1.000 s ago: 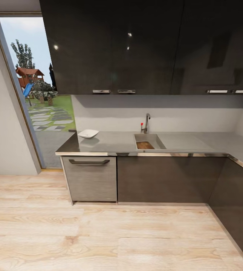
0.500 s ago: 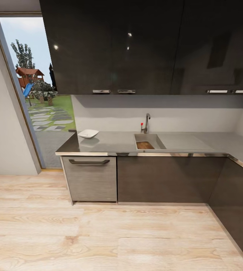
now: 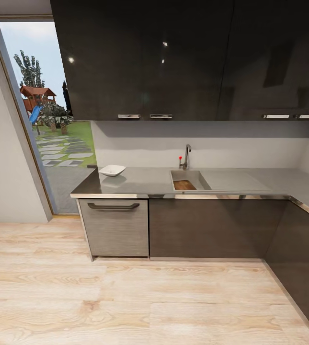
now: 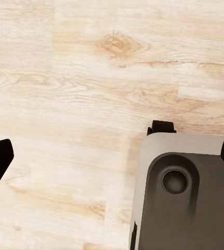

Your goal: In the kitchen, take the Vidalia onion out of the sink, dice it on the chopping board with the paring knife, put the diced onion into the bowl on the countertop, then place both the paring knife and the chopping board into the sink.

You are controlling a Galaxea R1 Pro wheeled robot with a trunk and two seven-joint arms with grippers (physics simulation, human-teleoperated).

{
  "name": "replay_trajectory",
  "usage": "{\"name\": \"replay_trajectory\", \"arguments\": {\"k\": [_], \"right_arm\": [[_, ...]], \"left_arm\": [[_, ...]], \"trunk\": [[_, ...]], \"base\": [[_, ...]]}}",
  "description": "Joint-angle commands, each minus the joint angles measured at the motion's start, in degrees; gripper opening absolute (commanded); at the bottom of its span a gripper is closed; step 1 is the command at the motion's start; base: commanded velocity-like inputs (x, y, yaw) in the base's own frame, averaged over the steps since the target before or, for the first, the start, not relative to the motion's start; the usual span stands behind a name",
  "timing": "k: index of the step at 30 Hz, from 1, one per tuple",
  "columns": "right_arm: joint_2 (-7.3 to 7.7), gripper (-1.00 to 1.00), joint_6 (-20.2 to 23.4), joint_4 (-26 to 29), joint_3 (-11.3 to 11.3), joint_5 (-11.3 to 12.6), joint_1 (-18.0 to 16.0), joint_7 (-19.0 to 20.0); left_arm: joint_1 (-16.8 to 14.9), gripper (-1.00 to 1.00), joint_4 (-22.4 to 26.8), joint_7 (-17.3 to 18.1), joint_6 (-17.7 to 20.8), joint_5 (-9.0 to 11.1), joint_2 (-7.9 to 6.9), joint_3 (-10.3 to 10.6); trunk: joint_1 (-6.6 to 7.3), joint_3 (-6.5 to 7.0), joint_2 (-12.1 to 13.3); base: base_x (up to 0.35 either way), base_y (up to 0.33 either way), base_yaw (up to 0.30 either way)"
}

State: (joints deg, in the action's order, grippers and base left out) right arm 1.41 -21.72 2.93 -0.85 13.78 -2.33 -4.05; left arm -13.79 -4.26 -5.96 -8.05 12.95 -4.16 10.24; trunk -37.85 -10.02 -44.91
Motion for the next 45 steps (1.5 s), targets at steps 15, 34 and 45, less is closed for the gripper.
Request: {"name": "replay_trajectory", "arguments": {"k": [15,34,45], "right_arm": [[0.00,1.00,-0.16,-0.03,-0.15,0.20,-0.04,-0.08],[0.00,1.00,-0.16,-0.03,-0.14,0.20,-0.04,-0.08],[-0.01,1.00,-0.16,-0.03,-0.18,0.20,-0.04,-0.08]], "left_arm": [[-0.10,1.00,-0.23,-0.01,-0.38,0.46,0.03,0.49],[-0.10,1.00,-0.23,-0.01,-0.38,0.45,0.03,0.49],[-0.10,1.00,-0.23,-0.01,-0.38,0.42,0.03,0.49]], "trunk": [[-0.01,-0.08,-0.07],[-0.01,-0.08,-0.07],[-0.01,-0.08,-0.07]], "base": [[0.000,0.000,0.000],[0.000,0.000,0.000],[0.000,0.000,0.000]]}}
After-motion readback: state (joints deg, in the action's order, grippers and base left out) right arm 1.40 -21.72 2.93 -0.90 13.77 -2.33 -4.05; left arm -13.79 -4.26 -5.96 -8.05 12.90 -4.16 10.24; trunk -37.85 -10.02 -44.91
